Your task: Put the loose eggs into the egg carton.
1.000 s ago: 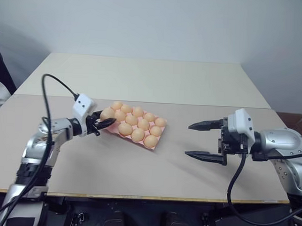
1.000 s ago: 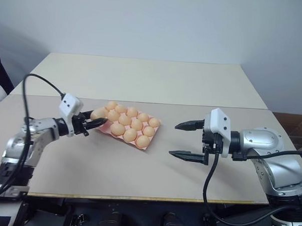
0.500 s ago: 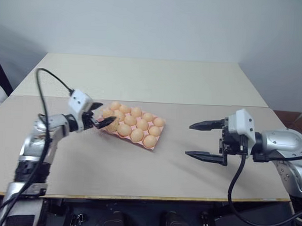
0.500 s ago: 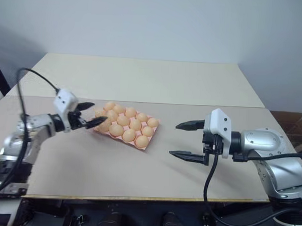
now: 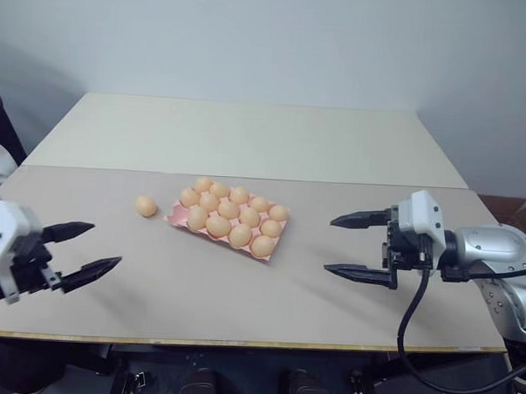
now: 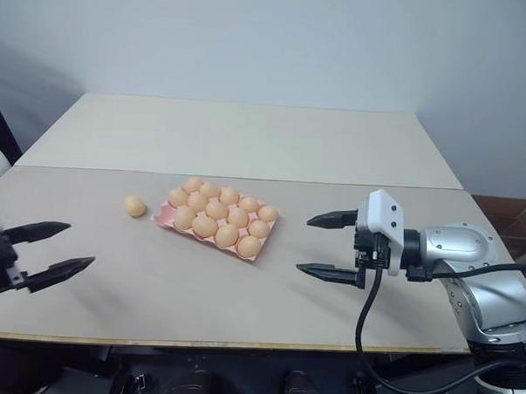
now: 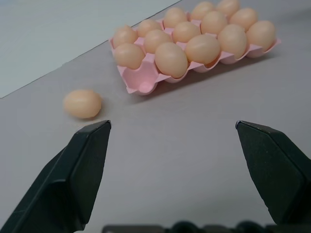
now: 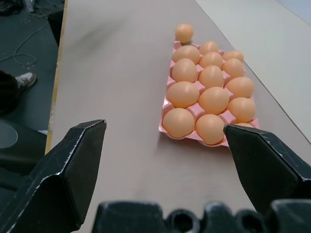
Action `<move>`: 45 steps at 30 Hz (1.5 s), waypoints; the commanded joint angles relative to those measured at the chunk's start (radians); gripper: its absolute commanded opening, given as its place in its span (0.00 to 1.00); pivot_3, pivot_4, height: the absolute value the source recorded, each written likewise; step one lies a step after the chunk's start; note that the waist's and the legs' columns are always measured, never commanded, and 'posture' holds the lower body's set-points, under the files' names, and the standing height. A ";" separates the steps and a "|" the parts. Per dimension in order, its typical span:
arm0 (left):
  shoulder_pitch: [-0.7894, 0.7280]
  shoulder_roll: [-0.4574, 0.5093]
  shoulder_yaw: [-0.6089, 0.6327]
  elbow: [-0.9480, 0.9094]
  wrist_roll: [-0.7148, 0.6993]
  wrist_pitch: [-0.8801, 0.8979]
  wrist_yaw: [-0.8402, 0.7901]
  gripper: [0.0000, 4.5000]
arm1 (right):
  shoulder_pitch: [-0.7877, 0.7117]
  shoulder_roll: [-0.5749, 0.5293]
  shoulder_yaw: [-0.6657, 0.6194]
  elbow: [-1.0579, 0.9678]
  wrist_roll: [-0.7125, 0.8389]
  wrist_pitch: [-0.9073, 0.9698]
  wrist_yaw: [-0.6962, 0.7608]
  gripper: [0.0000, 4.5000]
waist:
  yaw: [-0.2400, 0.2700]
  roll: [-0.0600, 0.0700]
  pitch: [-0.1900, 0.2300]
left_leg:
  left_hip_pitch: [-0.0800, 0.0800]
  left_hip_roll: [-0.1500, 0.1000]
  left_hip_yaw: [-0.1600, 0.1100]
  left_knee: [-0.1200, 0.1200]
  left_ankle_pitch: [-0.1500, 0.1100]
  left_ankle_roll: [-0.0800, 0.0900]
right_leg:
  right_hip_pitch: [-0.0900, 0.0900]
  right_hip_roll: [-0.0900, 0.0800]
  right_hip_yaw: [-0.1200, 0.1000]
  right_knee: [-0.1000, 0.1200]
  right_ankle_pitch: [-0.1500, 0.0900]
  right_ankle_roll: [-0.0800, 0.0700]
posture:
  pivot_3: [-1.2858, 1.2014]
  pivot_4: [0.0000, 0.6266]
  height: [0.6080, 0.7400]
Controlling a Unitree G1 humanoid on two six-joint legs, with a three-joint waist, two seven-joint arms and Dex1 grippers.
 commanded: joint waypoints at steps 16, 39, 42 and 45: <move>-0.183 -0.070 -0.124 -0.047 -0.004 0.133 0.391 1.00 | -0.043 -0.009 -0.007 0.017 0.011 -0.019 0.037 1.00 | 0.011 0.000 0.000 | 0.000 0.000 0.000 0.000 0.000 0.000 | 0.001 0.001 0.001 0.000 0.000 0.000 | 0.52 0.24 1.00; -0.951 -0.320 -0.588 0.880 0.322 -0.024 0.707 1.00 | -0.050 0.001 -0.019 -0.028 0.028 -0.009 -0.009 1.00 | 0.005 -0.003 -0.001 | 0.000 -0.003 -0.002 0.001 0.000 0.001 | 0.004 0.001 0.000 0.000 0.005 0.007 | 0.52 0.24 1.00; -0.973 -0.320 -0.597 0.943 0.340 -0.035 0.708 1.00 | -0.051 -0.001 -0.025 -0.029 0.031 -0.008 -0.012 1.00 | 0.003 -0.003 -0.001 | 0.000 -0.003 -0.002 0.001 0.000 0.001 | 0.004 0.001 0.000 0.000 0.005 0.007 | 0.52 0.24 1.00; -0.982 -0.319 -0.612 0.986 0.360 -0.037 0.702 1.00 | -0.050 0.000 -0.023 -0.026 0.028 -0.013 -0.011 1.00 | 0.004 -0.003 -0.001 | 0.000 -0.003 -0.002 0.001 0.000 0.001 | 0.004 0.001 0.000 0.000 0.005 0.007 | 0.52 0.24 1.00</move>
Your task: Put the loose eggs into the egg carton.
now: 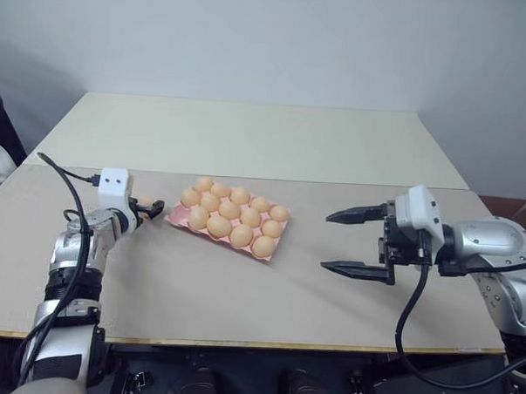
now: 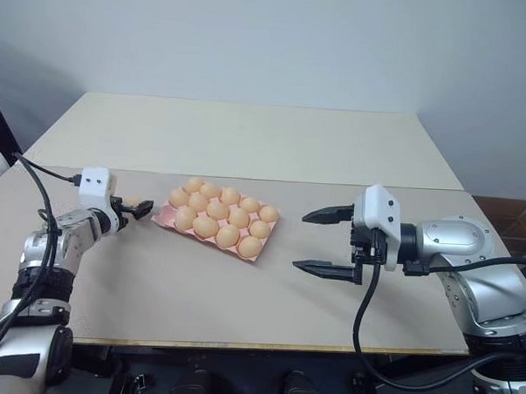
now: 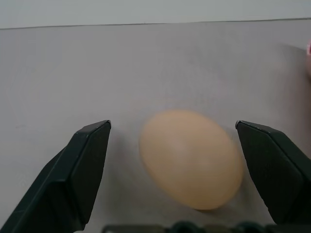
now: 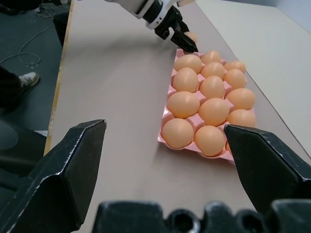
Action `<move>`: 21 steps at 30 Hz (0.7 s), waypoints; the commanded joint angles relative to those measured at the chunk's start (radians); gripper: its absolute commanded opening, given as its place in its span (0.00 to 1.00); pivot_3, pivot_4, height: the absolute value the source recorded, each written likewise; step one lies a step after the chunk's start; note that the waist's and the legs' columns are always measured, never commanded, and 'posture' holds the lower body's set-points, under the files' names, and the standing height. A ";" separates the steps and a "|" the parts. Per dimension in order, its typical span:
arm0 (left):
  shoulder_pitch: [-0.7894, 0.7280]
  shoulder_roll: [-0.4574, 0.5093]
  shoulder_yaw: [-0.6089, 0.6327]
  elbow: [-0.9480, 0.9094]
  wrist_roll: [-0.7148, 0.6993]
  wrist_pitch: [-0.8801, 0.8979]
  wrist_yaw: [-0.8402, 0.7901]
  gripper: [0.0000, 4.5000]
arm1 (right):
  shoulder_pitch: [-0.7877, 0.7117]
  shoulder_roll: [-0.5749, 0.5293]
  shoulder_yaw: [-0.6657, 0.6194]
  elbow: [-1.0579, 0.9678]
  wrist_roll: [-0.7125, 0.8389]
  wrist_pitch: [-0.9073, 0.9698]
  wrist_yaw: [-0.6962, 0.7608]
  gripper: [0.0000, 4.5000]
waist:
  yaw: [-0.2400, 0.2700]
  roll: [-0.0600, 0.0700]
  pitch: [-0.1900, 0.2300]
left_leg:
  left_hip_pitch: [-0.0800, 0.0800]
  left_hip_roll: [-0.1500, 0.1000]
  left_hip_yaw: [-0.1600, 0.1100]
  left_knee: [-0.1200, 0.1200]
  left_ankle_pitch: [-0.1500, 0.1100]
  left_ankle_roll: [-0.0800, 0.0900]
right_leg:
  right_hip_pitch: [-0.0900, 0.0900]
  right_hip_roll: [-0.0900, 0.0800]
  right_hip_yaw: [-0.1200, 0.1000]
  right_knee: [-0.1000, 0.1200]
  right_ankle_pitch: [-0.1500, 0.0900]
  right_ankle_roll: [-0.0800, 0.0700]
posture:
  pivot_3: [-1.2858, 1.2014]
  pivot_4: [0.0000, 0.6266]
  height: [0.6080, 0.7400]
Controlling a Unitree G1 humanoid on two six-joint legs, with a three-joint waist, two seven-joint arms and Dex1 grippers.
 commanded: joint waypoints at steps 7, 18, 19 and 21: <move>-0.019 0.008 0.001 0.053 0.037 -0.040 -0.015 0.51 | -0.022 0.001 -0.024 -0.009 0.017 -0.019 -0.001 1.00 | 0.001 0.000 0.000 | 0.000 0.000 0.000 0.000 0.000 0.000 | 0.000 0.000 0.000 0.000 0.000 0.000 | 0.52 0.24 1.00; 0.162 0.084 0.063 -0.399 -0.039 0.051 -0.086 0.38 | 0.009 -0.010 -0.038 -0.038 0.029 -0.004 -0.009 1.00 | -0.004 0.000 0.000 | 0.000 0.000 0.000 0.000 0.000 0.000 | 0.000 0.000 0.000 0.000 0.000 0.000 | 0.52 0.24 1.00; 0.189 0.097 0.063 -0.480 -0.077 0.055 -0.145 0.38 | 0.012 -0.008 -0.037 -0.041 0.029 -0.005 -0.011 1.00 | -0.003 0.000 0.000 | 0.000 0.000 0.000 0.000 0.000 0.000 | 0.000 0.000 0.000 0.001 0.000 0.000 | 0.52 0.24 1.00; 0.222 0.116 0.061 -0.582 -0.128 0.068 -0.217 0.38 | 0.016 -0.006 -0.034 -0.045 0.028 -0.005 -0.014 1.00 | 0.002 0.000 0.000 | 0.000 0.000 0.000 0.000 0.000 0.000 | 0.000 -0.001 0.000 0.000 0.000 0.000 | 0.52 0.24 1.00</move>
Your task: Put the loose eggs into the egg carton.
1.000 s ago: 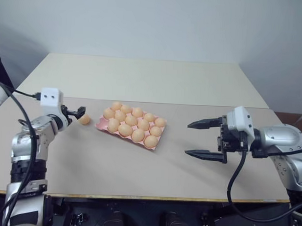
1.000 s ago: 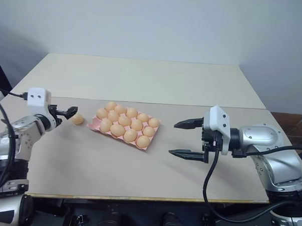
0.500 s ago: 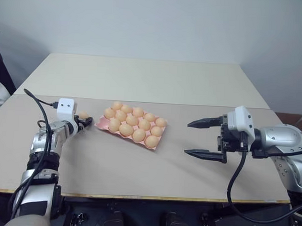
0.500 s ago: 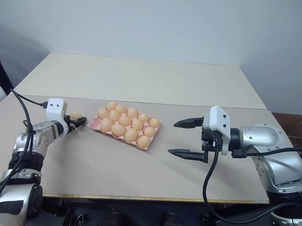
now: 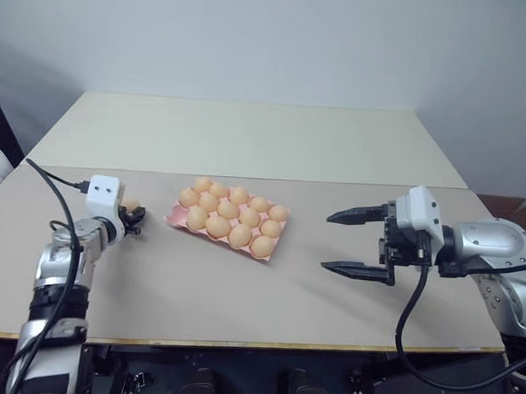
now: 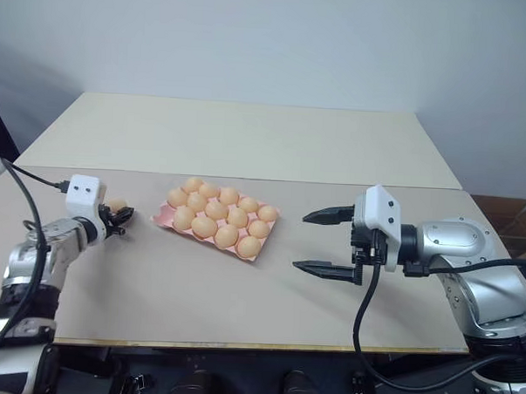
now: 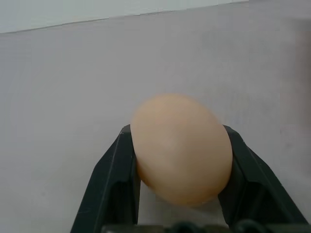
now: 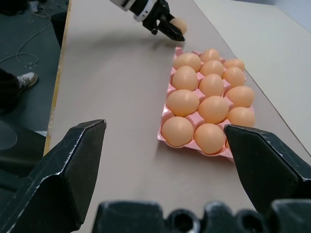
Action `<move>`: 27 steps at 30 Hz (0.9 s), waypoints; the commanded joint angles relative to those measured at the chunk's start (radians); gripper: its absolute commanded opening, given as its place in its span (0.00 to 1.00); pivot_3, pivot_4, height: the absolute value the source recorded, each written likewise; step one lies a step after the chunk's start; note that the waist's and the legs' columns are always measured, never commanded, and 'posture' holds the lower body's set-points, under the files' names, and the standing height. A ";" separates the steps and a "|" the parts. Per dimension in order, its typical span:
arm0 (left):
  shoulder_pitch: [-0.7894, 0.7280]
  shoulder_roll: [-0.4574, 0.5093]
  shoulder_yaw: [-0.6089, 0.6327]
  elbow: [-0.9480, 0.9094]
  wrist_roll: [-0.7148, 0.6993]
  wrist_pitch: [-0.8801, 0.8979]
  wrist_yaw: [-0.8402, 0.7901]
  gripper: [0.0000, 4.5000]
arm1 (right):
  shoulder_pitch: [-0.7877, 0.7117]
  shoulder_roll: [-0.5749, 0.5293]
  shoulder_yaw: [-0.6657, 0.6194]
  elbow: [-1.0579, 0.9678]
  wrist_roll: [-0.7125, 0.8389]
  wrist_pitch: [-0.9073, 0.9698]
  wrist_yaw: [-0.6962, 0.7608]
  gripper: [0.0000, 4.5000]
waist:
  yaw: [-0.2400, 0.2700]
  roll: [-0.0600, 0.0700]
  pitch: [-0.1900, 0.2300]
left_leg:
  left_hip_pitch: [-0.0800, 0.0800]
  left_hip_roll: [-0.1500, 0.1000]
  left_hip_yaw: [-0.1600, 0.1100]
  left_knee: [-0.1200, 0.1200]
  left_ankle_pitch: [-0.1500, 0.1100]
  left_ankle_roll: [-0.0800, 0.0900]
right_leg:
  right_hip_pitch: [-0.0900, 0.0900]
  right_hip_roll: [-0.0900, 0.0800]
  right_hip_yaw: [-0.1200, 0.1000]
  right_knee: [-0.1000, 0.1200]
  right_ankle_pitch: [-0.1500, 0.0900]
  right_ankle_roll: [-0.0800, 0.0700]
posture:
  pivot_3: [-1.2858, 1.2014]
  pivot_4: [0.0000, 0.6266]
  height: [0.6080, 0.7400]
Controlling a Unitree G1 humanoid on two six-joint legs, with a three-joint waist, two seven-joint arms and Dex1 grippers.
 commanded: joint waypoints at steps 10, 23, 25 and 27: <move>-0.039 0.069 -0.135 -0.157 -0.059 0.007 -0.254 0.38 | 0.004 0.004 -0.034 -0.047 0.029 -0.011 -0.021 1.00 | 0.005 0.000 0.000 | 0.001 0.000 0.000 0.000 0.000 0.000 | 0.001 0.000 0.000 0.000 0.000 0.000 | 0.52 0.24 1.00; -0.024 0.082 -0.083 -0.157 -0.079 -0.020 -0.293 1.00 | 0.003 -0.005 -0.047 -0.049 0.036 -0.014 -0.027 1.00 | 0.001 0.000 0.000 | 0.000 0.000 0.000 0.000 0.000 0.000 | 0.001 0.000 0.000 0.000 0.000 0.000 | 0.52 0.24 1.00; 0.000 0.099 0.001 -0.182 -0.125 -0.025 -0.309 1.00 | 0.001 -0.004 -0.045 -0.044 0.034 -0.018 -0.024 1.00 | -0.002 0.000 0.000 | 0.000 0.000 0.000 0.000 0.000 0.000 | 0.001 0.000 0.000 0.000 0.000 0.000 | 0.52 0.24 1.00; 0.034 0.126 0.080 -0.206 -0.168 -0.024 -0.335 1.00 | 0.000 -0.002 -0.045 -0.037 0.035 -0.023 -0.018 1.00 | -0.005 0.000 0.000 | 0.000 0.000 0.000 0.000 0.000 0.000 | 0.000 0.001 0.000 0.000 0.000 0.000 | 0.52 0.24 1.00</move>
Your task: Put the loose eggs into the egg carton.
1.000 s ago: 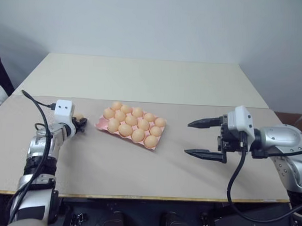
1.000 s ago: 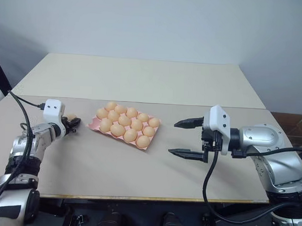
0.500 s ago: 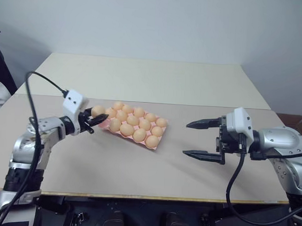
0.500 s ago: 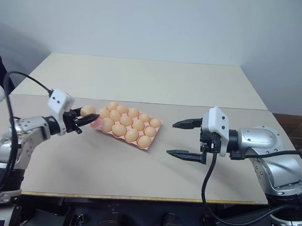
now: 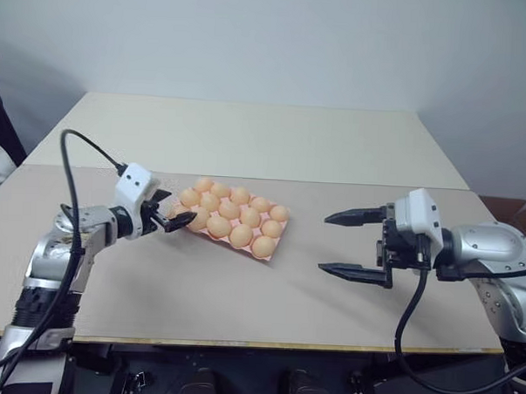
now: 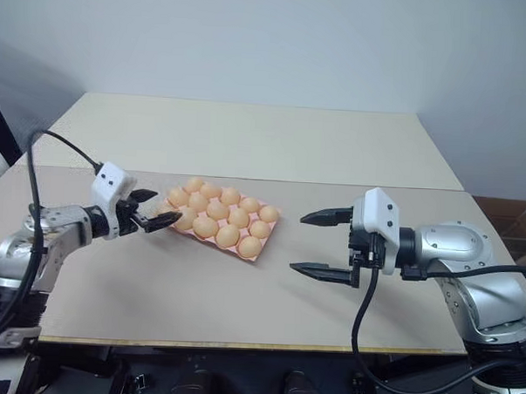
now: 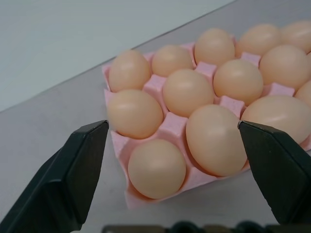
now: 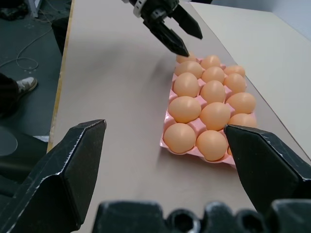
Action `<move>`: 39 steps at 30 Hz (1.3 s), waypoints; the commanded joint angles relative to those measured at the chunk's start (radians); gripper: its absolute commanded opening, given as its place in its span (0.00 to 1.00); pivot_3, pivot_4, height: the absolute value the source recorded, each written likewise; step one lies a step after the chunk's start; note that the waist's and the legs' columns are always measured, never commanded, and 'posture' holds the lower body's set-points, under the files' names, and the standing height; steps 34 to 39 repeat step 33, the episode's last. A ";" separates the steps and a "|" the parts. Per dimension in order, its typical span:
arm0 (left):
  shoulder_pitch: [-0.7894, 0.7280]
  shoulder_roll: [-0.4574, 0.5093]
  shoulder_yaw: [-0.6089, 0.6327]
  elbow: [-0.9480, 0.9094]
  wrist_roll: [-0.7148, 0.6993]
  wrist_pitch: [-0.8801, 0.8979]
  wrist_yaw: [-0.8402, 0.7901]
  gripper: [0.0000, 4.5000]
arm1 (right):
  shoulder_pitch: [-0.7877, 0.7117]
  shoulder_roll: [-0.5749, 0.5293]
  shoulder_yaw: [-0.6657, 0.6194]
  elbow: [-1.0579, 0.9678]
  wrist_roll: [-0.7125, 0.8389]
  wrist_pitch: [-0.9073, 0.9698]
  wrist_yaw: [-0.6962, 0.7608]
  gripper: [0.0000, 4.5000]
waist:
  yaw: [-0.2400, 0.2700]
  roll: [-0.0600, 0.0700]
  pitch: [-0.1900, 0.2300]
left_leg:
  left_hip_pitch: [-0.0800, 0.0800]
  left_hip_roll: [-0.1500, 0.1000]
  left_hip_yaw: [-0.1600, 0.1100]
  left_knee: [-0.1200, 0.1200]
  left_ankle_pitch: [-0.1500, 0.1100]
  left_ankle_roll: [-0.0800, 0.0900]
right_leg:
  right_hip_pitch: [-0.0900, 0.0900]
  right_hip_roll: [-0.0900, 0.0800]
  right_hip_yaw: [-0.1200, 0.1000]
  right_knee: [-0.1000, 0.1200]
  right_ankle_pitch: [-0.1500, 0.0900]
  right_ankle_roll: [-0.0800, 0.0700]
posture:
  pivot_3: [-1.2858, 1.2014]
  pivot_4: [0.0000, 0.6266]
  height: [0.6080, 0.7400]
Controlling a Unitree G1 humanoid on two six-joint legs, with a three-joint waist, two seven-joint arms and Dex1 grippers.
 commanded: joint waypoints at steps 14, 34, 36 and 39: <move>0.643 0.132 0.682 -0.445 -0.377 0.121 -0.270 1.00 | -0.010 -0.003 -0.034 0.025 0.021 -0.036 0.044 1.00 | 0.002 0.000 0.000 | -0.001 0.002 0.001 0.000 0.000 0.000 | -0.003 -0.001 0.000 0.000 -0.004 -0.005 | 0.52 0.24 1.00; 0.778 0.149 0.729 -0.576 -0.454 0.120 -0.229 1.00 | 0.015 -0.007 -0.044 0.072 0.019 -0.051 0.090 1.00 | 0.005 0.001 0.000 | 0.000 0.002 0.002 0.000 0.000 0.000 | -0.003 0.000 0.000 0.000 -0.004 -0.007 | 0.52 0.24 1.00; 0.778 0.149 0.729 -0.576 -0.454 0.120 -0.229 1.00 | 0.015 -0.007 -0.044 0.072 0.019 -0.051 0.090 1.00 | 0.005 0.001 0.000 | 0.000 0.002 0.002 0.000 0.000 0.000 | -0.003 0.000 0.000 0.000 -0.004 -0.007 | 0.52 0.24 1.00; 0.778 0.149 0.729 -0.576 -0.454 0.120 -0.229 1.00 | 0.015 -0.007 -0.044 0.072 0.019 -0.051 0.090 1.00 | 0.005 0.001 0.000 | 0.000 0.002 0.002 0.000 0.000 0.000 | -0.003 0.000 0.000 0.000 -0.004 -0.007 | 0.52 0.24 1.00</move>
